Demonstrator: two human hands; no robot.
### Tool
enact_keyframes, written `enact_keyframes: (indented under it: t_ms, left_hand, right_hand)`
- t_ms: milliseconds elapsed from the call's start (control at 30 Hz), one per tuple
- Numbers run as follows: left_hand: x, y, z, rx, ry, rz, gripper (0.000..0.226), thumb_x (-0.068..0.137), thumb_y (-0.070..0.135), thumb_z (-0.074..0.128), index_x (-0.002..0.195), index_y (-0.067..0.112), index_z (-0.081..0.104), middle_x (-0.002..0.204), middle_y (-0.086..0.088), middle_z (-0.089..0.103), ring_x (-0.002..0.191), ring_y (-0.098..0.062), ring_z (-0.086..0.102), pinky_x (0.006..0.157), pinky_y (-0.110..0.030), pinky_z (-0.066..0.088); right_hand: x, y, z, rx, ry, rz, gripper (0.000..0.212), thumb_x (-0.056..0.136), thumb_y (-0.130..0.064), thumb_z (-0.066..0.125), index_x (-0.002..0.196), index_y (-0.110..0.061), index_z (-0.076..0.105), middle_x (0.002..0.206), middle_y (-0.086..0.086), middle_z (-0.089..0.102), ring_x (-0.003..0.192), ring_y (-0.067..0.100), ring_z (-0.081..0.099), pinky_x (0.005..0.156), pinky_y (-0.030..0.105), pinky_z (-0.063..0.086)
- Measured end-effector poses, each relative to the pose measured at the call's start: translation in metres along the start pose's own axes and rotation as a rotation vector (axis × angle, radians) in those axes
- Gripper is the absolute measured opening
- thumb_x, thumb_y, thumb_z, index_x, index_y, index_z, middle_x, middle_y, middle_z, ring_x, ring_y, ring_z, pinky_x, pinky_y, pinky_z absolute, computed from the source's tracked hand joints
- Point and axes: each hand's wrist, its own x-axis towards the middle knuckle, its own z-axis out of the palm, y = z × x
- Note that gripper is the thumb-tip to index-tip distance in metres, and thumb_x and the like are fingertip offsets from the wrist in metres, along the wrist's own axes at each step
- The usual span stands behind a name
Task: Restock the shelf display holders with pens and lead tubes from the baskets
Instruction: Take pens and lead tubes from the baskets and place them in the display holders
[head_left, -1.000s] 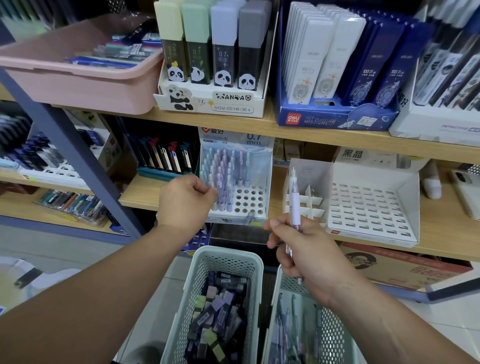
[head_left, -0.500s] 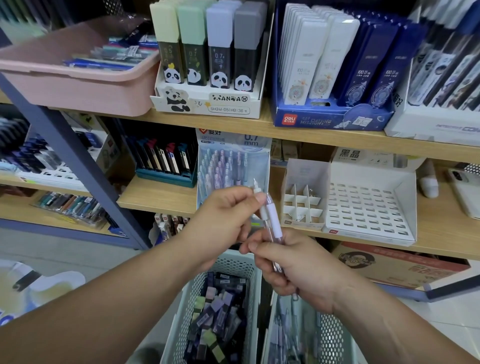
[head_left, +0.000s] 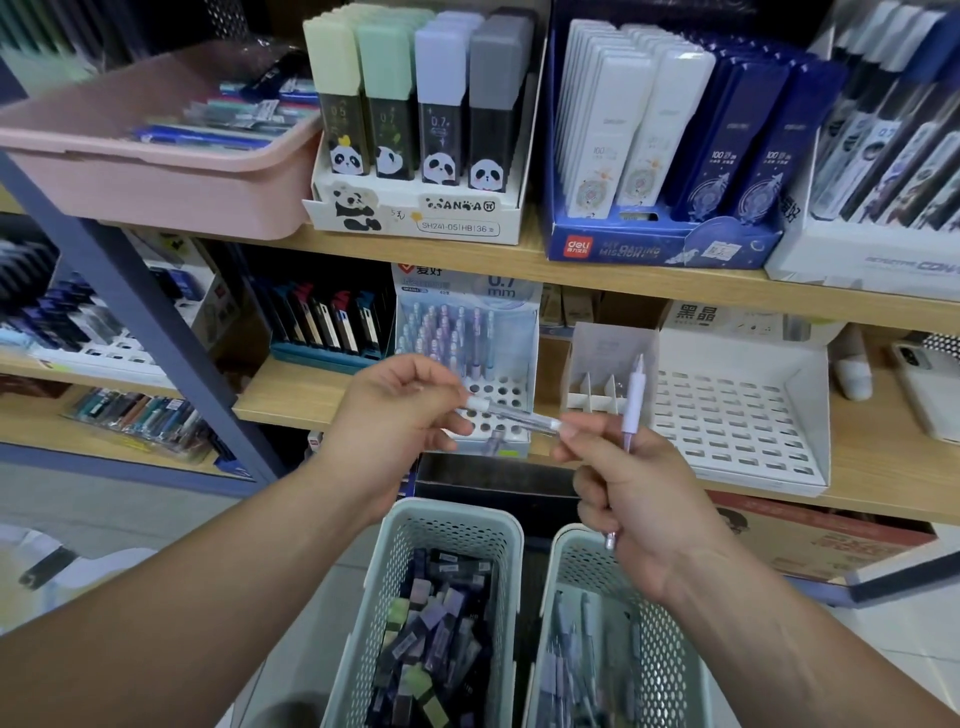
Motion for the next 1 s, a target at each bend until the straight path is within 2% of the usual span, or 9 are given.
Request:
enact_keyframes:
  t_ms: [133,200,267,400,567,733,833,933,1000]
  left_hand:
    - [-0.002,-0.008,-0.003,0.644,-0.109,0.216,0.010,0.078,0.023,0.084,0.072,0.027,0.077,0.080,0.010,0.074,0.080,-0.002,0.066,0.074,-0.014,0.048]
    - [-0.008,-0.012,0.001,0.797,-0.214,0.317,0.012,0.076,0.036,0.085,0.086,0.034,0.079,0.088,0.017,0.071,0.091,-0.002,0.063,0.084,-0.024,0.048]
    - [-0.012,-0.016,0.008,0.826,-0.301,0.404,0.017,0.077,0.036,0.085,0.092,0.034,0.079,0.087,0.017,0.070,0.089,-0.003,0.062,0.081,-0.026,0.049]
    - [-0.011,-0.019,0.019,0.819,-0.379,0.514,0.008,0.081,0.022,0.083,0.086,0.018,0.078,0.075,0.009,0.063,0.067,-0.003,0.055,0.062,-0.013,0.040]
    - [-0.006,-0.021,0.032,0.845,-0.406,0.477,0.007,0.085,0.020,0.079,0.090,0.017,0.075,0.077,0.007,0.064,0.067,-0.009,0.058,0.063,-0.031,0.052]
    - [0.014,-0.012,0.039,0.755,-0.206,0.422,0.024,0.090,0.011,0.072,0.105,0.030,0.068,0.084,0.016,0.065,0.069,0.000,0.063,0.066,-0.025,0.057]
    - [0.032,0.002,0.041,0.705,0.010,0.434,0.027,0.087,0.008,0.073,0.091,0.032,0.064,0.078,0.014,0.066,0.065,0.001,0.064,0.068,-0.025,0.058]
    - [0.051,0.013,0.044,0.664,0.161,0.432,0.020,0.082,0.015,0.075,0.083,0.032,0.064,0.076,0.011,0.070,0.065,-0.006,0.067,0.069,-0.034,0.060]
    - [0.061,0.018,0.047,0.671,0.227,0.426,0.017,0.083,0.021,0.075,0.077,0.032,0.064,0.075,0.014,0.072,0.066,-0.006,0.068,0.069,-0.031,0.059]
  right_hand:
    - [-0.001,0.000,0.001,-0.076,0.047,-0.073,0.014,0.092,-0.009,0.069,0.082,-0.016,0.075,0.066,0.002,0.062,0.044,0.009,0.030,0.038,0.020,0.021]
    - [-0.004,0.002,0.002,-0.161,0.022,-0.100,0.012,0.091,-0.011,0.072,0.082,-0.017,0.075,0.067,0.004,0.063,0.042,0.009,0.032,0.037,0.020,0.025]
    - [-0.007,0.005,0.003,-0.197,-0.015,-0.102,0.013,0.090,-0.011,0.073,0.079,-0.018,0.076,0.066,0.004,0.065,0.040,0.005,0.038,0.037,0.018,0.029]
    - [-0.008,0.007,0.002,-0.210,-0.086,-0.113,0.013,0.091,-0.009,0.072,0.079,-0.013,0.074,0.062,0.003,0.065,0.038,0.000,0.045,0.038,0.011,0.033]
    - [-0.006,0.006,-0.007,-0.198,-0.049,-0.054,0.005,0.089,-0.023,0.074,0.086,-0.020,0.074,0.067,0.004,0.065,0.044,0.010,0.035,0.039,0.019,0.027]
    - [-0.001,0.004,-0.019,-0.174,0.058,0.015,0.019,0.088,-0.033,0.075,0.097,-0.017,0.070,0.069,0.001,0.066,0.046,0.011,0.035,0.039,0.022,0.026]
    - [-0.001,0.003,-0.026,-0.188,0.068,0.035,0.019,0.090,-0.033,0.074,0.096,-0.016,0.068,0.071,0.002,0.066,0.048,0.012,0.033,0.039,0.022,0.026]
    - [-0.001,0.003,-0.032,-0.189,0.052,0.037,0.011,0.090,-0.033,0.073,0.080,-0.029,0.072,0.073,0.003,0.067,0.050,0.013,0.032,0.040,0.023,0.025]
    - [-0.002,0.003,-0.034,-0.202,0.043,0.034,0.016,0.090,-0.034,0.073,0.073,-0.034,0.072,0.073,0.003,0.067,0.050,0.013,0.032,0.041,0.023,0.025]
